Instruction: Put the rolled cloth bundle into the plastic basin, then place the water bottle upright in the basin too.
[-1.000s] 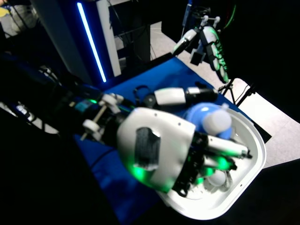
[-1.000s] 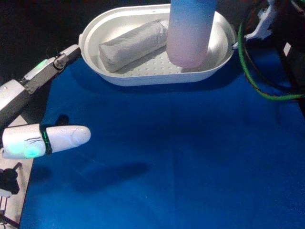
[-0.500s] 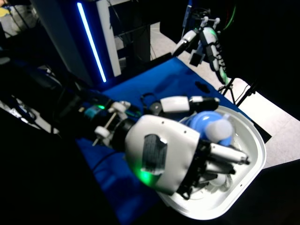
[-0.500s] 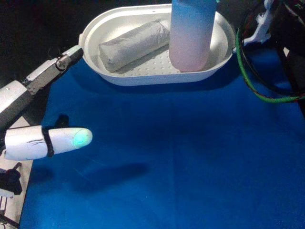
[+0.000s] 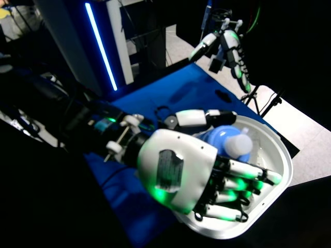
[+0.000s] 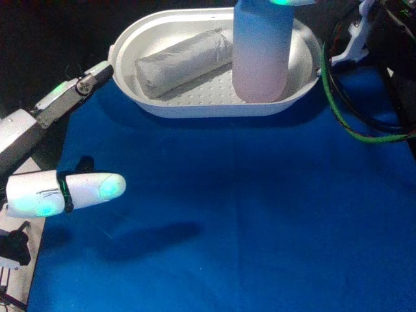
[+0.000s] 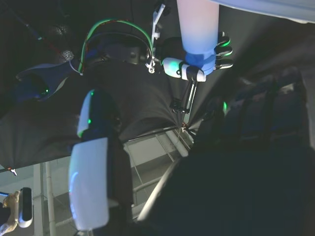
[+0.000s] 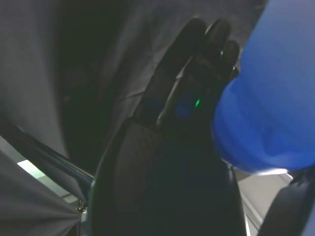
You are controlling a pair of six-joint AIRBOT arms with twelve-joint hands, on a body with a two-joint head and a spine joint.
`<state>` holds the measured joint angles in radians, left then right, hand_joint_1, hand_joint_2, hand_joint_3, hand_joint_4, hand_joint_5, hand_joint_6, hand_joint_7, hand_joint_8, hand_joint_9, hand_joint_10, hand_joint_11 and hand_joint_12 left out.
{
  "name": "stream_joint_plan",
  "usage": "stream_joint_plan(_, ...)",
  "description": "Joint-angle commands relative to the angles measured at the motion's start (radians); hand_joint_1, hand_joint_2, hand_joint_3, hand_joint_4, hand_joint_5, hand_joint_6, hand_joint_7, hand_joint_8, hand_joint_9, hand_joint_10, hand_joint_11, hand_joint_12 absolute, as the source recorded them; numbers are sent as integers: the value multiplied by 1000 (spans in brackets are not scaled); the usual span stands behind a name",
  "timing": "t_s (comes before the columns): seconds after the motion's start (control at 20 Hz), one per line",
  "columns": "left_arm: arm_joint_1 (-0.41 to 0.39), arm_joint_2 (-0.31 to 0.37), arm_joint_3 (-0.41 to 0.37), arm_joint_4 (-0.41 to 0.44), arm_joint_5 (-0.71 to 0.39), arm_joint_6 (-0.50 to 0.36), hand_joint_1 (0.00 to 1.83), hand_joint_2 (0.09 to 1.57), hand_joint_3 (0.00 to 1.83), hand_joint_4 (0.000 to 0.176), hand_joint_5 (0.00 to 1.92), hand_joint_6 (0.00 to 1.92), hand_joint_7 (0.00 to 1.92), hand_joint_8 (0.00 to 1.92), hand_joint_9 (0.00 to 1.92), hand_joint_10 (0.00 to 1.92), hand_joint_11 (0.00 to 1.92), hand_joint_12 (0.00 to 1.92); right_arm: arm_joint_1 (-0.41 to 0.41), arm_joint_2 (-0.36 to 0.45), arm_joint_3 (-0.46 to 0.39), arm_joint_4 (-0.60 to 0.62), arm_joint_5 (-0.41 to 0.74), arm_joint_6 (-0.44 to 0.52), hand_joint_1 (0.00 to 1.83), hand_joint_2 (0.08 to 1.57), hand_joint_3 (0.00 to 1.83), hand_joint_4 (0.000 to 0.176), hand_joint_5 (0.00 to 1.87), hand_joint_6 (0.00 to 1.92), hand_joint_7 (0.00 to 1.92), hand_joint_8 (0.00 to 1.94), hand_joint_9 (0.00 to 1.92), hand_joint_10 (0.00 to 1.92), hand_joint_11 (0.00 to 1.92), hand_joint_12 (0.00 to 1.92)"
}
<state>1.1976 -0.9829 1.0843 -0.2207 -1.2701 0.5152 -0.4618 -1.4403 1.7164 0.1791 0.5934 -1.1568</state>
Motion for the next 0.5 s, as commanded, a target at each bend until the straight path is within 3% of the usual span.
stream_joint_plan(0.0, -10, -8, 1, -3, -134, -10, 607, 895, 3, 176, 0, 0, 0, 0, 0, 0, 0, 0, 13, 6, -2, 12, 143, 18, 560, 1180, 1, 12, 591, 0, 637, 0, 693, 1, 169, 1256)
stream_joint_plan(0.1, -10, -9, 0, -3, -134, -11, 635, 903, 3, 176, 0, 0, 0, 0, 0, 0, 0, 0, 13, 9, -4, 12, 143, 18, 578, 1188, 0, 8, 604, 1, 637, 3, 738, 16, 322, 1218)
stream_joint_plan(0.45, -10, -10, -1, -5, -134, -11, 621, 897, 0, 176, 0, 0, 0, 0, 0, 0, 0, 0, 13, 21, -14, 12, 143, 18, 579, 1190, 0, 2, 625, 3, 708, 14, 774, 31, 317, 1255)
